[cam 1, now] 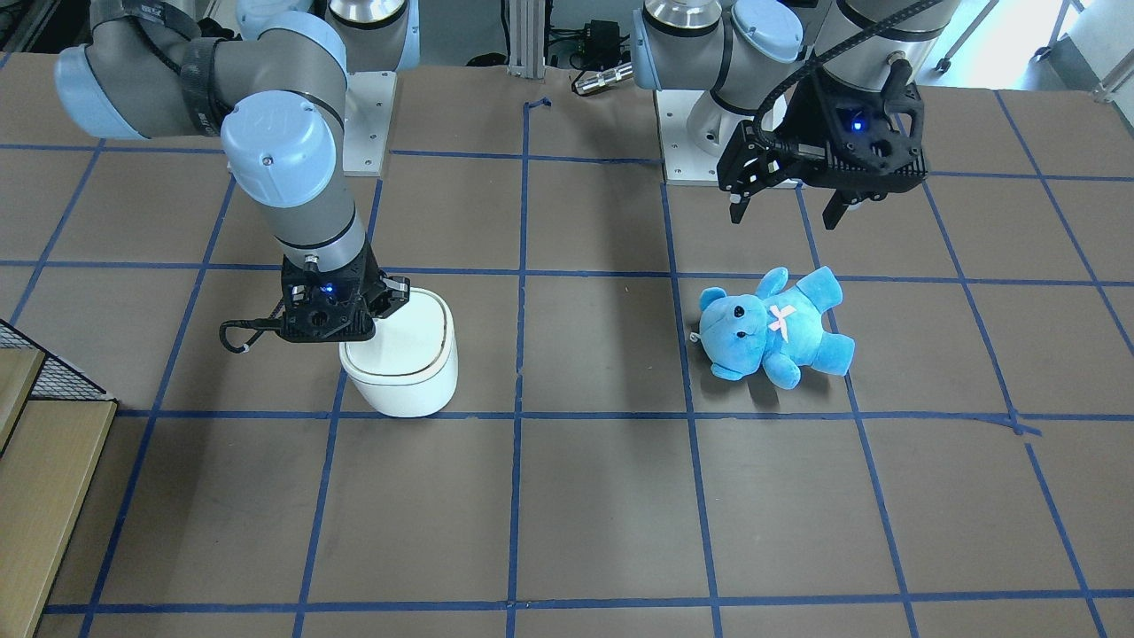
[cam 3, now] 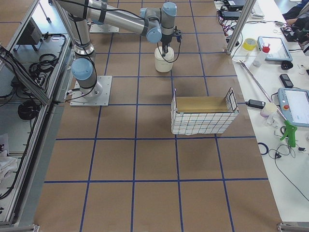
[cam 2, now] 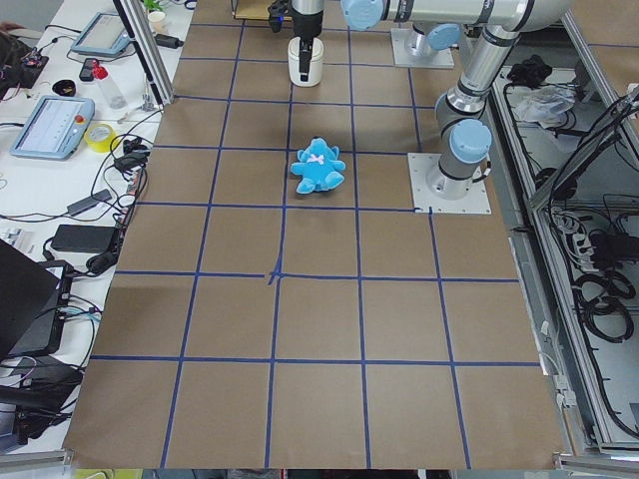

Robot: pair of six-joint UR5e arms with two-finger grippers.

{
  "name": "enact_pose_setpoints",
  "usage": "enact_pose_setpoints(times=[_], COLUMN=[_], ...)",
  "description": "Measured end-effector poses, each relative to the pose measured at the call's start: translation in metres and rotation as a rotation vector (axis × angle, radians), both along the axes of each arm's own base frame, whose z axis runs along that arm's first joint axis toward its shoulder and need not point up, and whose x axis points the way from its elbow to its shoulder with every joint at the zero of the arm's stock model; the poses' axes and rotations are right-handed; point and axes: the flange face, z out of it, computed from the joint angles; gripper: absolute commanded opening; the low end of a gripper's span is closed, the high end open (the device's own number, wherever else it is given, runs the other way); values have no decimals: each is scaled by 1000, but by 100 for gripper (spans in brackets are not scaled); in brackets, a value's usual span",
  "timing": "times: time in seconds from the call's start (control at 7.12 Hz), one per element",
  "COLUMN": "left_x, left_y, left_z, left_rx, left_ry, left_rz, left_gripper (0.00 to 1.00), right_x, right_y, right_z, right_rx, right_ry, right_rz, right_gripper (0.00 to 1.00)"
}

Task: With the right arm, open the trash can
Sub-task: 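Lift the lid edge with the right gripper, flipping the lid open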

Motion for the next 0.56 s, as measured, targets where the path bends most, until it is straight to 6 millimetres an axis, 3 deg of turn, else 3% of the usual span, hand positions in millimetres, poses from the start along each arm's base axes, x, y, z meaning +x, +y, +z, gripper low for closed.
enact_pose_setpoints(times=[0.14,0.28,0.56], left_x=[0,0,0], left_y=[0,0,0], left_z=[0,0,0], left_rx=[0,0,0], left_ry=[0,0,0], left_rz=[0,0,0], left_gripper=[100,100,100], right_x=[0,0,-1], right_y=[0,-1,-2], right_z=[0,4,33], right_rx=[0,-9,-60], right_ry=[0,2,0], right_rz=[0,2,0], right_gripper=[10,99,100])
